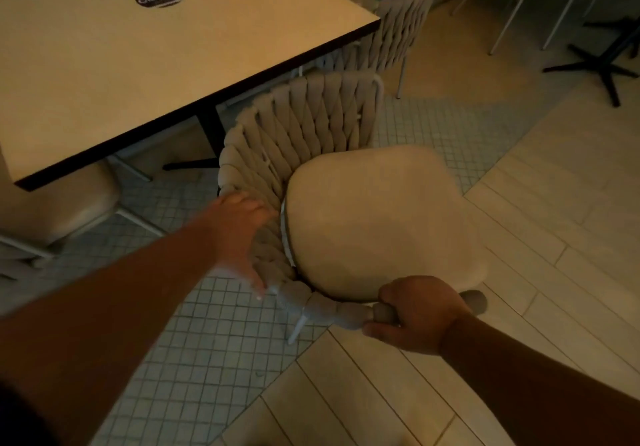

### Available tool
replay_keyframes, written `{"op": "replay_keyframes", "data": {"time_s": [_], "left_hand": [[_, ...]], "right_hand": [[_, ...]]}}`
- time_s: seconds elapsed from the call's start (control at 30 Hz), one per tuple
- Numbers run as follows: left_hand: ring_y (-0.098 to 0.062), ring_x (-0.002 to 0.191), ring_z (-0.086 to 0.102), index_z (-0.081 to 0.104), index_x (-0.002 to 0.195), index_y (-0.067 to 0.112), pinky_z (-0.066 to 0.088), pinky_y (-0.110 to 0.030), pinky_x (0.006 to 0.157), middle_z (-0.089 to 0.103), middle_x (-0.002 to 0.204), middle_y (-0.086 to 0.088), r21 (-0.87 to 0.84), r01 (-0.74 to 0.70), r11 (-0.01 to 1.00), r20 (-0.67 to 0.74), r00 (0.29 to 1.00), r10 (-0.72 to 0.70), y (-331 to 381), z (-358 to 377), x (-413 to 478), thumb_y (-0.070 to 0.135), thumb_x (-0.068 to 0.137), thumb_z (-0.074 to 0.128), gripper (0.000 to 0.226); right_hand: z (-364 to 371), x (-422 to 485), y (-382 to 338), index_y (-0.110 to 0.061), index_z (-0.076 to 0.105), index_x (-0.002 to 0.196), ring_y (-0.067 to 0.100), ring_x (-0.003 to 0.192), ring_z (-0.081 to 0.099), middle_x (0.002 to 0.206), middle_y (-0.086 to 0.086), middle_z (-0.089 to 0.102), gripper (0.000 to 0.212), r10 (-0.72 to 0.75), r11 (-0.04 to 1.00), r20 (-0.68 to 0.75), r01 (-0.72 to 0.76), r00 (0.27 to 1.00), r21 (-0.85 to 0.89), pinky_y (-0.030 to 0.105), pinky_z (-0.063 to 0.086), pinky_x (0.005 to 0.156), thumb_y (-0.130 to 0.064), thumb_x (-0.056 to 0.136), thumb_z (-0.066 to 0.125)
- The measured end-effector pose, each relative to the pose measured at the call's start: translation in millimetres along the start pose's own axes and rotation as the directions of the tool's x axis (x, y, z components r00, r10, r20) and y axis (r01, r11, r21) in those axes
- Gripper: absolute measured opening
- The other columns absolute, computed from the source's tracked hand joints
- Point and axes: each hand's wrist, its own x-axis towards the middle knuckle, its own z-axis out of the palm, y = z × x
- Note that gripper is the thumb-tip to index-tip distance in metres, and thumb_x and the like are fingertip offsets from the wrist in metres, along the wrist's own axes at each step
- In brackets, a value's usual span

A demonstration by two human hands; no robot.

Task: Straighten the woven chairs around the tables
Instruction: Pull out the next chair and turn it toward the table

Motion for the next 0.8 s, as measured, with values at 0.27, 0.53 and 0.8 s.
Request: {"op": "replay_keyframes", "data": {"time_s": [0.27, 0.53, 0.8], "left_hand": [[-0.023, 0.136, 0.034, 0.066, 0.122, 0.041, -0.013, -0.056, 0.118, 0.057, 0.131, 0.005, 0.226, -0.103, 0.969, 0.07, 0.994, 0.09, -12, 22, 35, 0.089, 0.059, 0.046, 0.081], [-0.023, 0.129, 0.038, 0.067, 0.114, 0.042, -0.003, -0.056, 0.12, 0.059, 0.121, 0.006, 0.251, -0.075, 0.965, 0.045, 0.997, 0.066, -11, 22, 31, 0.083, 0.058, 0.05, 0.071], [-0.02, 0.117, 0.045, 0.066, 0.107, 0.04, 0.015, -0.046, 0.117, 0.059, 0.109, 0.007, 0.208, -0.061, 0.976, 0.02, 0.998, 0.058, 4, 24, 17, 0.09, 0.056, 0.037, 0.077]], "right_hand": [[-9, 5, -7, -0.029, 0.06, 0.095, 0.018, 0.08, 0.059, 0.086, -0.006, 0.06, 0.098, 0.087, 0.995, 0.146, -0.092, 0.985, 0.027, 0.04, 0.053, 0.073, -0.102, 0.06, 0.003], [-28, 59, -135, -0.026, 0.059, 0.113, 0.025, 0.096, 0.064, 0.099, -0.001, 0.065, 0.054, 0.235, 0.867, 0.174, -0.288, 0.956, 0.407, 0.036, 0.053, 0.077, -0.073, 0.088, 0.053], [-3, 55, -131, -0.026, 0.06, 0.099, 0.025, 0.085, 0.065, 0.091, -0.001, 0.068, 0.034, 0.249, 0.929, 0.025, -0.246, 0.968, 0.275, 0.031, 0.044, 0.065, -0.058, 0.089, 0.054]]}}
